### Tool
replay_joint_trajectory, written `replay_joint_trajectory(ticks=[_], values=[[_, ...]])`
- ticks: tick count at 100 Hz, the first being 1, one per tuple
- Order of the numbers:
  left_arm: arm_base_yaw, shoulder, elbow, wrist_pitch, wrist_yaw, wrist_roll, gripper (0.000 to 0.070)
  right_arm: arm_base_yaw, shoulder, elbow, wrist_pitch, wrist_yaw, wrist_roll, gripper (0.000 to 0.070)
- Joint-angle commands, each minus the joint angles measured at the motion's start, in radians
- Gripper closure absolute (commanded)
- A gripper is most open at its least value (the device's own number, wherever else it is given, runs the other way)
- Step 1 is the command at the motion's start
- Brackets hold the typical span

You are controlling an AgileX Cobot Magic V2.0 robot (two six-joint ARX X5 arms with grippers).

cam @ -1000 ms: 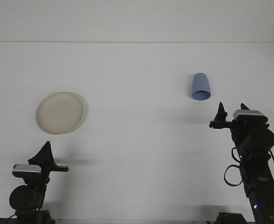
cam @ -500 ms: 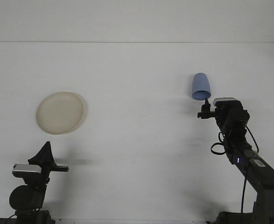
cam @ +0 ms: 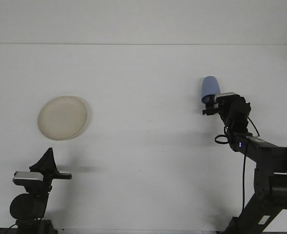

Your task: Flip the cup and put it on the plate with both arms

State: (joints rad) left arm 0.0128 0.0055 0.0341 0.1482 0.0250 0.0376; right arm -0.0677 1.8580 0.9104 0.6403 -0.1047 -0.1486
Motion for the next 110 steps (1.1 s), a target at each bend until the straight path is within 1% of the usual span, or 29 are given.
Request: replay_joint_trajectory(ticks=[1, 12, 16, 20, 23, 31, 33, 36, 50, 60, 73, 84, 91, 100, 105, 110], values=[[0.001, -0.001, -0.019, 0.01, -0.003, 0.003, 0.0686, -0.006, 0.052, 0.044, 0.01, 0.0, -0.013, 0.0191], [0.001, -0.001, -0.019, 0.01, -0.003, 0.003, 0.0686, -0.006, 0.099, 0.098, 0.009, 0.0, -0.014, 0.0198], [0.001, -0.001, -0.019, 0.01, -0.003, 0.003, 0.0686, -0.006, 0.112, 0.113, 0.009, 0.0, -0.013, 0.0238], [0.001, -0.001, -0.019, 0.01, -0.003, 0.003, 0.0686, -0.006, 0.122, 0.126, 0.008, -0.001, -0.013, 0.0317], [0.001, -0.001, -0.019, 0.01, -0.003, 0.003, 0.0686, -0.006, 0.127, 0.132, 0.008, -0.001, -0.014, 0.039], [0.001, -0.001, -0.019, 0.01, -0.003, 0.003, 0.0686, -0.006, 0.127, 0.137, 0.008, -0.001, -0.014, 0.0625], [0.001, -0.001, -0.019, 0.01, -0.003, 0.003, 0.0686, -0.005, 0.127, 0.137, 0.01, -0.001, -0.014, 0.0666], [0.001, -0.001, -0.019, 0.01, -0.003, 0.003, 0.0686, -0.005, 0.127, 0.137, 0.011, -0.001, -0.013, 0.07], [0.001, -0.001, -0.019, 0.01, -0.003, 0.003, 0.0686, -0.005, 0.1, 0.137, -0.029, -0.001, -0.01, 0.07], [0.001, -0.001, -0.019, 0.01, -0.003, 0.002, 0.0686, -0.007, 0.053, 0.137, -0.078, -0.005, 0.012, 0.07], [0.001, -0.001, -0.019, 0.01, -0.003, 0.003, 0.0686, -0.018, -0.056, 0.137, -0.166, -0.031, 0.081, 0.07], [0.001, -0.001, -0.019, 0.01, -0.003, 0.003, 0.0686, -0.027, -0.184, 0.137, -0.272, -0.041, 0.199, 0.07], [0.001, -0.001, -0.019, 0.01, -0.003, 0.003, 0.0686, -0.035, -0.271, 0.137, -0.357, -0.092, 0.28, 0.07], [0.001, -0.001, -0.019, 0.01, -0.003, 0.003, 0.0686, -0.041, -0.38, 0.137, -0.465, -0.195, 0.361, 0.07], [0.001, -0.001, -0.019, 0.01, -0.003, 0.003, 0.0686, -0.041, -0.434, 0.137, -0.516, -0.254, 0.386, 0.07], [0.001, -0.001, -0.019, 0.01, -0.003, 0.003, 0.0686, -0.041, -0.485, 0.137, -0.562, -0.313, 0.392, 0.07]])
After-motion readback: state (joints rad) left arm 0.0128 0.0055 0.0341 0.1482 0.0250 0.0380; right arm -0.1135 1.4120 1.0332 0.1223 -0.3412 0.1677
